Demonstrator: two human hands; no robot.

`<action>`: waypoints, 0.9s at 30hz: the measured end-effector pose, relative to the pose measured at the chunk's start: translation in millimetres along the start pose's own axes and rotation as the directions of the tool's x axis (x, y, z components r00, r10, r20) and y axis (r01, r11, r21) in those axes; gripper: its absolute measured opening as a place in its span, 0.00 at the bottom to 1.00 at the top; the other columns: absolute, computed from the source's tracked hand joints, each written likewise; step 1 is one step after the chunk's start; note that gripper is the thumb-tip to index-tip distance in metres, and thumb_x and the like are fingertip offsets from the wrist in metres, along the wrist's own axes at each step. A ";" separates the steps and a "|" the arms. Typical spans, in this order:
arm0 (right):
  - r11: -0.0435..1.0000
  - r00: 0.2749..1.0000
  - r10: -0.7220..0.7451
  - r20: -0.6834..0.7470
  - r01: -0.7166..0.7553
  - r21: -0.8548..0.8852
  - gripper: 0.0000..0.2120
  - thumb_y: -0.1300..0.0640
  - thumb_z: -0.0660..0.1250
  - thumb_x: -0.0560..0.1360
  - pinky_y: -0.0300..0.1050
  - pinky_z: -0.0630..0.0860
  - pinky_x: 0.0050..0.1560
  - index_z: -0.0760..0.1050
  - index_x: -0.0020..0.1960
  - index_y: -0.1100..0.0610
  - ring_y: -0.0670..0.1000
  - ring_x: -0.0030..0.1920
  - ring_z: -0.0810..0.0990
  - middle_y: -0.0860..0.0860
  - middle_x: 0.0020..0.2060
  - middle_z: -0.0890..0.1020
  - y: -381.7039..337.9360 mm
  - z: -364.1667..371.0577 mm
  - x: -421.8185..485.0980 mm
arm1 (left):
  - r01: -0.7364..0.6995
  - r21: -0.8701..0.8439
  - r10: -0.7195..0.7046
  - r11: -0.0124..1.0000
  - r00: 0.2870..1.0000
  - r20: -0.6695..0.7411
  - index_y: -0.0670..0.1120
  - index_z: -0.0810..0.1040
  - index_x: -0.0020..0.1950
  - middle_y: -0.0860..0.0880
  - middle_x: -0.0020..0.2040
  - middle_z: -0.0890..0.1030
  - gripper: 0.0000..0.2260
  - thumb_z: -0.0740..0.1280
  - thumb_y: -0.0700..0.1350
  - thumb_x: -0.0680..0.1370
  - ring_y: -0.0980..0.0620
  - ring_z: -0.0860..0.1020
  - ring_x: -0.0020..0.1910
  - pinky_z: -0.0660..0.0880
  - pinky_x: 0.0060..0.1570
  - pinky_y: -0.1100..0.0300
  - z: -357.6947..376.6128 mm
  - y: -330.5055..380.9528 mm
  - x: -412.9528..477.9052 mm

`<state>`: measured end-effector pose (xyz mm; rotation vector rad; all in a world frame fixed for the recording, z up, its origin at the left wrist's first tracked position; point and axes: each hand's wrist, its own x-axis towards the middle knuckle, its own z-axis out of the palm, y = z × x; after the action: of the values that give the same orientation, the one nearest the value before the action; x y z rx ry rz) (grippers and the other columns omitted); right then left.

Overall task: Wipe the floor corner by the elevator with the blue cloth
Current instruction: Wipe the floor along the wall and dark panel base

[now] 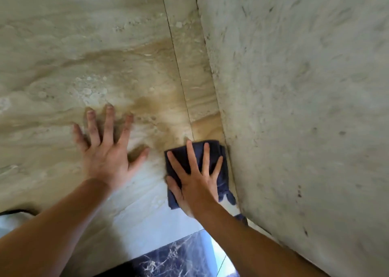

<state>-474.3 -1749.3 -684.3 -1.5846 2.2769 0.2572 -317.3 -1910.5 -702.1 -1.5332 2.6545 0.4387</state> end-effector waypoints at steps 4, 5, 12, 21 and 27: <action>1.000 0.997 0.008 -0.075 -0.008 -0.004 0.29 0.33 0.44 0.79 0.80 0.41 0.69 0.41 0.78 0.34 0.67 0.79 0.39 0.49 0.82 0.43 -4.4 -27.0 80.0 | -0.010 -0.020 0.010 1.000 1.000 -0.009 0.53 0.59 0.79 0.43 0.83 0.51 0.40 0.58 0.71 0.70 0.32 0.46 0.79 0.41 0.73 0.29 -1.3 -2.2 -0.2; 1.000 0.996 0.010 -0.089 -0.012 -0.013 0.29 0.33 0.43 0.79 0.79 0.40 0.69 0.40 0.78 0.34 0.66 0.79 0.38 0.49 0.82 0.42 -5.6 -31.8 96.5 | -0.011 -0.022 0.011 1.000 1.000 -0.019 0.53 0.59 0.79 0.44 0.83 0.51 0.40 0.58 0.70 0.70 0.32 0.46 0.79 0.41 0.73 0.29 0.1 -2.7 -0.9; 0.997 0.998 0.058 -0.002 -0.058 0.054 0.28 0.34 0.48 0.80 0.80 0.49 0.69 0.49 0.78 0.35 0.67 0.79 0.45 0.50 0.82 0.47 -15.4 -9.7 15.5 | 0.005 -0.039 -0.004 0.999 1.000 0.028 0.53 0.62 0.78 0.43 0.82 0.52 0.41 0.55 0.72 0.69 0.33 0.45 0.80 0.43 0.73 0.28 -1.2 -2.9 1.2; 0.999 0.999 0.031 -0.014 -0.031 -0.026 0.29 0.35 0.39 0.79 0.78 0.39 0.70 0.33 0.77 0.35 0.67 0.79 0.37 0.50 0.81 0.39 -20.4 -55.5 150.7 | -0.037 0.032 0.037 0.999 0.999 -0.017 0.55 0.61 0.78 0.41 0.82 0.52 0.43 0.61 0.73 0.67 0.26 0.47 0.78 0.46 0.70 0.24 -17.6 -30.8 62.1; 1.000 0.997 -0.026 0.078 0.026 -0.006 0.30 0.31 0.38 0.77 0.78 0.34 0.69 0.28 0.75 0.33 0.65 0.77 0.28 0.48 0.79 0.30 -39.2 -102.8 271.6 | 0.034 -0.027 -0.035 0.999 0.999 -0.015 0.59 0.59 0.78 0.43 0.82 0.51 0.40 0.58 0.71 0.68 0.26 0.45 0.77 0.43 0.70 0.24 -36.3 -50.3 165.1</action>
<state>-540.9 -2034.5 -692.5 -1.5780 2.1974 0.3151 -354.6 -2082.8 -707.9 -1.5932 2.6394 0.4638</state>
